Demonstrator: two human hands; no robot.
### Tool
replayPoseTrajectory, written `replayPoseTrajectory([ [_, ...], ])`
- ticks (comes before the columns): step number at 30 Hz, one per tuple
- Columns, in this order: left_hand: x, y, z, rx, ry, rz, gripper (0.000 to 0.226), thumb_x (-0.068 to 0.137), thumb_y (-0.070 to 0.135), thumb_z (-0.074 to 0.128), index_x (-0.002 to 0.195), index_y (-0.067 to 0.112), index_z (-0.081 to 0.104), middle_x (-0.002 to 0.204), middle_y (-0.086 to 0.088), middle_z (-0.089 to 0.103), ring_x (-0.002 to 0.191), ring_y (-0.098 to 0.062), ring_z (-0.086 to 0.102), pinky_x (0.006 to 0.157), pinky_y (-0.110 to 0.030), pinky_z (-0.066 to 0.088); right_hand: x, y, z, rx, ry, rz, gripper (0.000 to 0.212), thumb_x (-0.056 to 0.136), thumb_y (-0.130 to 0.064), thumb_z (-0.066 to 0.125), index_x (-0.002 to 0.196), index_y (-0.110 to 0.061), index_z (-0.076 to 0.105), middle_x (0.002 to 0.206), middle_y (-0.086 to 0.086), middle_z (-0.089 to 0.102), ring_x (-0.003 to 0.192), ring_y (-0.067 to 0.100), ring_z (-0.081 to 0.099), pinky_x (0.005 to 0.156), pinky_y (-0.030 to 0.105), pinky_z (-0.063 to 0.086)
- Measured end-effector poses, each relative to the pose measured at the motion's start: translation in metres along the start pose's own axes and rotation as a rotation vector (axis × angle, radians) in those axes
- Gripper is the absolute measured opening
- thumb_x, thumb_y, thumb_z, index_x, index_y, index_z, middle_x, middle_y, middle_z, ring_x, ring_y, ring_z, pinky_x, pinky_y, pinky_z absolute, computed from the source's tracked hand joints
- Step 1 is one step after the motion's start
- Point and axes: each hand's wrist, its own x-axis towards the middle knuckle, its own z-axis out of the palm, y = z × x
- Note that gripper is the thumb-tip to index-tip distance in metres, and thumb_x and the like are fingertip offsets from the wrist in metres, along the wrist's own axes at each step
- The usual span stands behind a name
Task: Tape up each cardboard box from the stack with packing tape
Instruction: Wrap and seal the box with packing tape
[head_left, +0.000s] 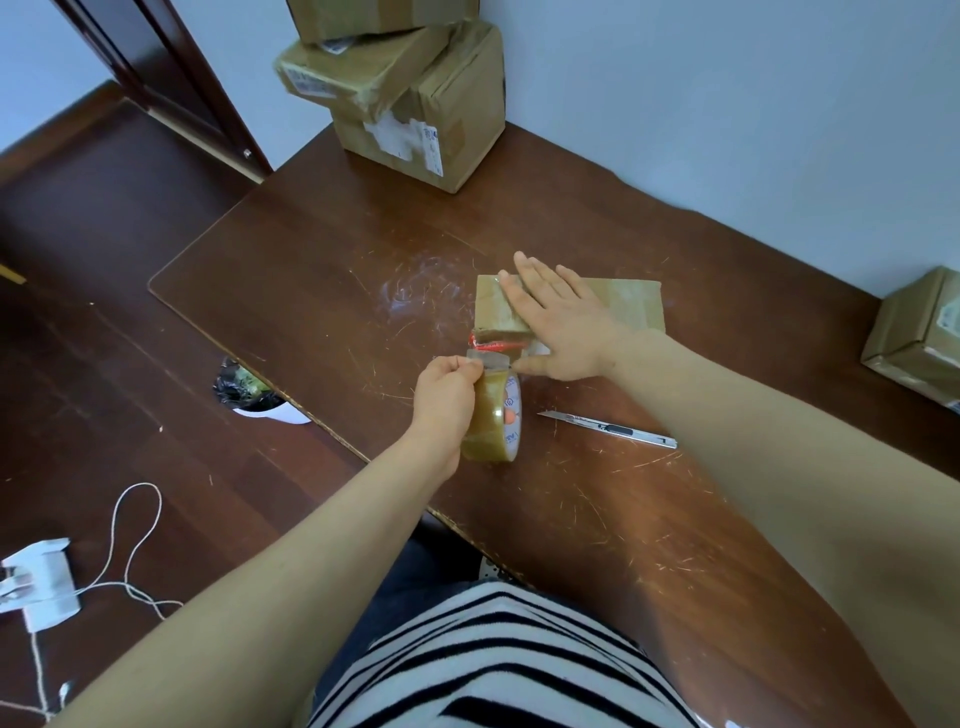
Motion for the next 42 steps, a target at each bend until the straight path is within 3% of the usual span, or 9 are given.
replayPoseTrajectory([
  [8,-0.006,0.008,-0.013,-0.055,-0.009,0.026,0.014,0.097,0.015,0.051,0.083,0.014,0.052,0.077,-0.005,0.061,0.056,-0.015,0.063,0.058,-0.029,0.057,0.001,0.005,-0.02,0.093,-0.039,0.007,0.089,0.086,-0.028,0.061,0.153,-0.022,0.003,0.158,0.007,0.01,0.145,0.025,0.01,0.115,0.036,0.009],
  [10,-0.006,0.013,-0.022,-0.065,0.04,0.071,0.017,0.097,0.013,0.052,0.079,0.014,0.052,0.072,-0.002,0.058,0.05,-0.01,0.059,0.045,-0.02,0.048,0.0,0.001,-0.023,0.073,0.087,-0.007,0.088,0.083,-0.023,0.066,0.153,-0.024,0.012,0.153,0.006,0.024,0.139,0.026,0.021,0.112,0.037,0.016],
  [13,-0.002,0.02,-0.042,-0.12,0.15,0.128,0.02,0.094,0.012,0.055,0.074,0.017,0.054,0.077,-0.007,0.057,0.065,-0.023,0.058,0.06,-0.033,0.053,0.002,-0.024,-0.011,0.002,0.36,-0.003,0.092,0.068,0.003,0.067,0.149,-0.011,0.027,0.14,0.011,0.042,0.127,0.032,0.04,0.104,0.041,0.03],
  [17,-0.004,0.028,-0.064,-0.192,0.25,0.195,0.023,0.095,0.007,0.051,0.074,0.015,0.05,0.073,-0.004,0.053,0.046,-0.01,0.059,0.041,-0.023,0.048,0.01,-0.055,0.03,-0.123,0.625,-0.03,0.053,0.079,-0.001,0.04,0.129,-0.005,0.056,0.115,0.013,0.062,0.105,0.031,0.055,0.091,0.04,0.039],
  [24,0.003,0.019,-0.076,-0.243,0.286,0.184,0.019,0.096,0.01,0.052,0.078,0.015,0.05,0.077,-0.004,0.053,0.042,-0.007,0.059,0.039,-0.022,0.05,-0.008,-0.079,0.068,-0.015,0.682,-0.071,0.049,0.082,-0.011,0.049,0.13,-0.005,0.056,0.13,0.012,0.056,0.118,0.031,0.055,0.102,0.039,0.03],
  [31,0.011,0.018,-0.068,-0.21,0.288,0.14,0.016,0.093,0.017,0.057,0.077,0.02,0.056,0.088,-0.006,0.057,0.088,-0.031,0.061,0.083,-0.054,0.055,-0.046,-0.064,0.078,0.143,0.456,0.391,0.083,0.078,-0.028,0.073,0.146,-0.005,0.032,0.153,0.015,0.03,0.144,0.032,0.02,0.118,0.048,0.009],
  [34,0.01,0.022,-0.06,-0.201,0.269,0.164,0.018,0.094,0.016,0.056,0.077,0.019,0.055,0.084,-0.004,0.056,0.083,-0.028,0.061,0.074,-0.048,0.057,-0.053,-0.051,0.085,0.279,0.468,0.472,0.072,0.088,-0.017,0.065,0.148,-0.006,0.027,0.157,0.012,0.023,0.146,0.026,0.014,0.115,0.039,0.003],
  [38,0.004,0.026,-0.045,-0.119,0.196,0.221,0.016,0.09,0.021,0.057,0.074,0.024,0.056,0.089,-0.01,0.058,0.083,-0.033,0.058,0.082,-0.057,0.051,-0.056,-0.041,0.079,0.384,0.569,0.43,0.059,0.081,-0.005,0.055,0.139,-0.006,0.045,0.147,0.01,0.042,0.141,0.026,0.029,0.116,0.037,0.011],
  [42,-0.003,0.031,-0.022,-0.046,0.081,0.284,0.018,0.093,0.022,0.058,0.075,0.023,0.057,0.088,-0.006,0.06,0.081,-0.027,0.057,0.078,-0.049,0.052,-0.067,-0.061,0.042,0.961,0.798,0.226,0.035,0.089,-0.023,0.043,0.107,-0.006,0.067,0.109,0.004,0.065,0.105,0.016,0.056,0.094,0.024,0.041],
])
